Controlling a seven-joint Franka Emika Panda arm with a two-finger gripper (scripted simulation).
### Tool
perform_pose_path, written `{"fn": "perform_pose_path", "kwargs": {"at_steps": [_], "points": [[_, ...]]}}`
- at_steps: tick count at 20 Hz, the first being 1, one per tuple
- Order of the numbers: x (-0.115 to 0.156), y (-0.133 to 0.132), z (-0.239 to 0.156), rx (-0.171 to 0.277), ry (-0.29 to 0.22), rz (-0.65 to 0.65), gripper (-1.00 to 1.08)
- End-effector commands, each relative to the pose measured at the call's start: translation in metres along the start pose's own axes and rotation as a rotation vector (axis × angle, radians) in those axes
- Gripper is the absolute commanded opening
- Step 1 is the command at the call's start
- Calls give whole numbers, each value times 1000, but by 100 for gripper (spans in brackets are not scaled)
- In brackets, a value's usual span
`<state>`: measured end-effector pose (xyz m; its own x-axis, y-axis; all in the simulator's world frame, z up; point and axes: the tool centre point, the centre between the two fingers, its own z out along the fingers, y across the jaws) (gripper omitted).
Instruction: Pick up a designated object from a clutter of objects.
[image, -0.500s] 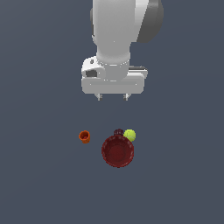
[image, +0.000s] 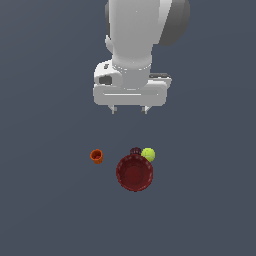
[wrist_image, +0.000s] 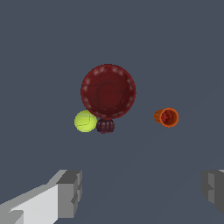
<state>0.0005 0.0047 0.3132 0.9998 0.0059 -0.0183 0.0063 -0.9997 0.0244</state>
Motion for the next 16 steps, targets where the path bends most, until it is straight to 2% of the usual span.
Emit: {"fn": "perform_pose_path", "kwargs": {"at_steps": [1, 9, 16], "points": [[1, 0, -2, -5, 3, -1, 100], [8, 9, 14, 4, 2, 31, 100], [23, 36, 60, 22, 4, 120, 100]]}}
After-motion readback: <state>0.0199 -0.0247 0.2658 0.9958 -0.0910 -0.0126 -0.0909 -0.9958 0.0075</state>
